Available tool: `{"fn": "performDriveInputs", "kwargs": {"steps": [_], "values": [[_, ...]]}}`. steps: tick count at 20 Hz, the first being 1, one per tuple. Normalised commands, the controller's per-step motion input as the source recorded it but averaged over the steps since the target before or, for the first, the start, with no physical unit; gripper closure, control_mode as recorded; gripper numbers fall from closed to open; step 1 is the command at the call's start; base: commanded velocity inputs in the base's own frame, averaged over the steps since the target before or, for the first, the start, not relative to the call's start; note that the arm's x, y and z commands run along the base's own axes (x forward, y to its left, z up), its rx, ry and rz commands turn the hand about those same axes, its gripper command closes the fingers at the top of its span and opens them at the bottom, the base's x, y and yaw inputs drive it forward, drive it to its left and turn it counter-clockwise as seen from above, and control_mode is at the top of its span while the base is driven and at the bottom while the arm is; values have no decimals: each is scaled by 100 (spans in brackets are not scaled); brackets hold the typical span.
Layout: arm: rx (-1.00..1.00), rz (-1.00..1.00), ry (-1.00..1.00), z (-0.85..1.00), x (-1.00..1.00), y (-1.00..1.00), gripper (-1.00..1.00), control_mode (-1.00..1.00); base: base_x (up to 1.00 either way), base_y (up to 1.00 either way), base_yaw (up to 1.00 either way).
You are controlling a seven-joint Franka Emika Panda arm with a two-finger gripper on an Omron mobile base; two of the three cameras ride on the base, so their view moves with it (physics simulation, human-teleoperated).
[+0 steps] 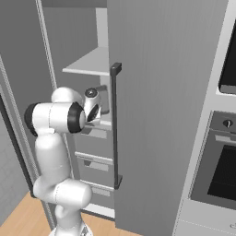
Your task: Take the meat container that has the chicken drumstick and place it on the second highest rack of the freezer. Then take the vegetable container that has the carrot and broccoli and place it on the highest rack of the freezer.
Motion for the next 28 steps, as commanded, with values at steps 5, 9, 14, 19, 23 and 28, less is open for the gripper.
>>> {"fn": "performDriveInputs", "kwargs": {"steps": [5,9,14,19,23,28], "values": [[-2,-3,0,-20,41,0,-100,-100,0,0,0],[-3,-3,0,-22,38,3,-100,-100,0,0,0],[0,-1,-10,-3,-17,6,-100,-100,0,0,0],[0,-3,-8,-2,-100,-48,-100,-100,0,0,0],[2,-3,-11,36,-100,-71,-100,-100,0,0,0],[0,1,-19,100,-100,2,-100,-100,0,0,0]]}}
